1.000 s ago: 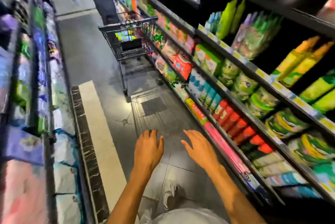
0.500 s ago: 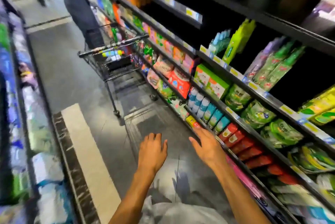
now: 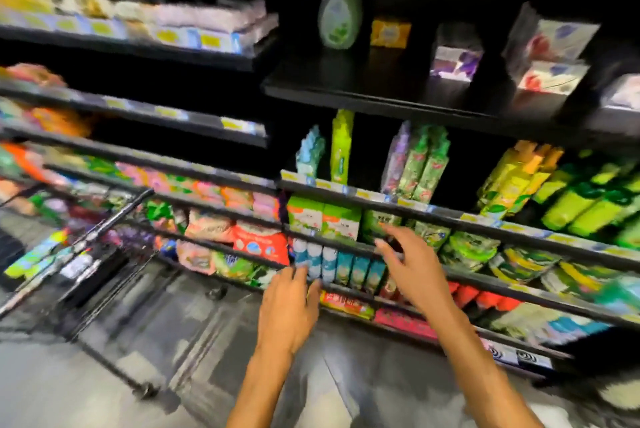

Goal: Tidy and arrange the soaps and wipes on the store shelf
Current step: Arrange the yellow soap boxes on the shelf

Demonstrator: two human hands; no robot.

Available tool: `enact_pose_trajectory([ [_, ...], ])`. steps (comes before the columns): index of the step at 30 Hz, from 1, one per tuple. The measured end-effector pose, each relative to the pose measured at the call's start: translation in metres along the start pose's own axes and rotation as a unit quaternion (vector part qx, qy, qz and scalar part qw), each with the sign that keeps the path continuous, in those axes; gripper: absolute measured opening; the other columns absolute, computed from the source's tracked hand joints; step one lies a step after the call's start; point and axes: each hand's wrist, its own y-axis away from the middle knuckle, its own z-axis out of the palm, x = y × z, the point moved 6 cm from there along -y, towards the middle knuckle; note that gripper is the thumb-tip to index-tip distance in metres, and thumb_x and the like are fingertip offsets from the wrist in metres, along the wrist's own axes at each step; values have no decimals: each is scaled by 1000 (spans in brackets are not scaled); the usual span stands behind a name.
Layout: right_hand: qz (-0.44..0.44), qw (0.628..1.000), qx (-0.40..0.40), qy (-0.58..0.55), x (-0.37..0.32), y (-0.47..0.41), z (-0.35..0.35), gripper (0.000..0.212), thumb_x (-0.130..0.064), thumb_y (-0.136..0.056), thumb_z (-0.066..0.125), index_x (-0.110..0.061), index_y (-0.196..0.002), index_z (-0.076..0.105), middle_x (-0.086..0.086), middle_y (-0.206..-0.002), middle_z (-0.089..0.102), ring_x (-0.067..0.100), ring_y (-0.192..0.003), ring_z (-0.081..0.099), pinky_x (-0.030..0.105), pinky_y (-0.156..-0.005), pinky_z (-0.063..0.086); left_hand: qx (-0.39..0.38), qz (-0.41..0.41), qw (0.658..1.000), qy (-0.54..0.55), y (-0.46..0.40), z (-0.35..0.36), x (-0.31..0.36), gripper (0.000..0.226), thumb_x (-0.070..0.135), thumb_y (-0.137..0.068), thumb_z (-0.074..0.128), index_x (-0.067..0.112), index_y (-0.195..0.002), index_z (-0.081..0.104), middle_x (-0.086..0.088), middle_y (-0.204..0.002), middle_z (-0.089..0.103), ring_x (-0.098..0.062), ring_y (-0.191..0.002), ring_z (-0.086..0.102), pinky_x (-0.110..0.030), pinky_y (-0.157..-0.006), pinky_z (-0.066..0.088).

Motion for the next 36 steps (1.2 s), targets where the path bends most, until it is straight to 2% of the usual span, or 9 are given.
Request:
enact_pose_trajectory([
  [5, -48, 985, 161, 48, -14, -68, -63, 30, -30, -105, 60, -12, -126, 70, 9, -123, 70, 27, -119, 60, 29, -103, 39, 29, 120, 992, 29, -95, -32, 30, 54, 43, -100, 43, 6, -134, 63, -13, -118, 65, -36, -110, 61, -49, -93, 54],
  [10, -139, 949, 255, 125, -24, -143, -109, 35, -31, -104, 58, -7, -128, 67, 11, -126, 67, 31, -127, 56, 38, -116, 38, 93, 240, 966, -12, -191, -85, 78, 48, 38, -102, 50, 4, -135, 59, -13, -122, 63, -35, -115, 58, -49, -101, 49],
  [14, -103, 960, 180, 186, -20, -198, -128, 48, -40, -104, 57, -11, -142, 60, 13, -141, 59, 33, -140, 46, 47, -121, 35, 125, 281, 951, -40, -264, -114, 112, 51, 35, -102, 56, 1, -140, 56, -18, -130, 59, -38, -123, 54, -51, -110, 44],
  [20, -53, 966, 61, 246, -2, -233, -141, 69, -68, -101, 41, -29, -158, 40, 0, -163, 39, 21, -153, 30, 40, -122, 30, 26, 302, 950, -74, -331, -99, 127, 65, 50, -103, 54, 12, -155, 46, -16, -151, 50, -41, -146, 38, -55, -122, 31],
  [25, -43, 969, -9, 244, 8, -245, -149, 80, -84, -90, 31, -41, -157, 38, -8, -164, 36, 17, -151, 33, 41, -119, 34, -30, 332, 938, -94, -348, -101, 136, 59, 57, -101, 52, 21, -148, 57, -9, -143, 56, -31, -131, 54, -47, -109, 46],
  [27, -44, 967, -11, 251, 9, -245, -148, 82, -86, -88, 30, -41, -156, 39, -9, -164, 36, 16, -151, 32, 39, -120, 32, -71, 315, 942, -92, -358, -110, 137, 62, 70, -98, 42, 31, -142, 62, 0, -139, 59, -23, -129, 54, -46, -107, 47],
  [30, -46, 964, -20, 261, 9, -244, -146, 82, -85, -89, 32, -41, -158, 36, -10, -166, 31, 15, -154, 25, 37, -123, 26, -88, 275, 956, -57, -389, -125, 146, 73, 85, -89, 29, 36, -123, 70, 6, -113, 67, -20, -112, 63, -45, -97, 52],
  [32, -43, 965, -21, 256, 9, -242, -147, 80, -83, -90, 33, -41, -158, 36, -12, -167, 29, 13, -155, 22, 36, -123, 23, -64, 253, 965, -24, -424, -126, 154, 63, 77, -93, 40, 31, -125, 69, 3, -112, 70, -21, -110, 66, -45, -95, 54],
  [36, -36, 969, -16, 244, 9, -241, -149, 77, -81, -91, 34, -42, -157, 38, -15, -167, 28, 10, -155, 21, 32, -123, 20, -58, 162, 984, 46, -492, -107, 168, 53, 42, -100, 62, 14, -145, 56, -13, -141, 62, -31, -129, 59, -40, -107, 49],
])
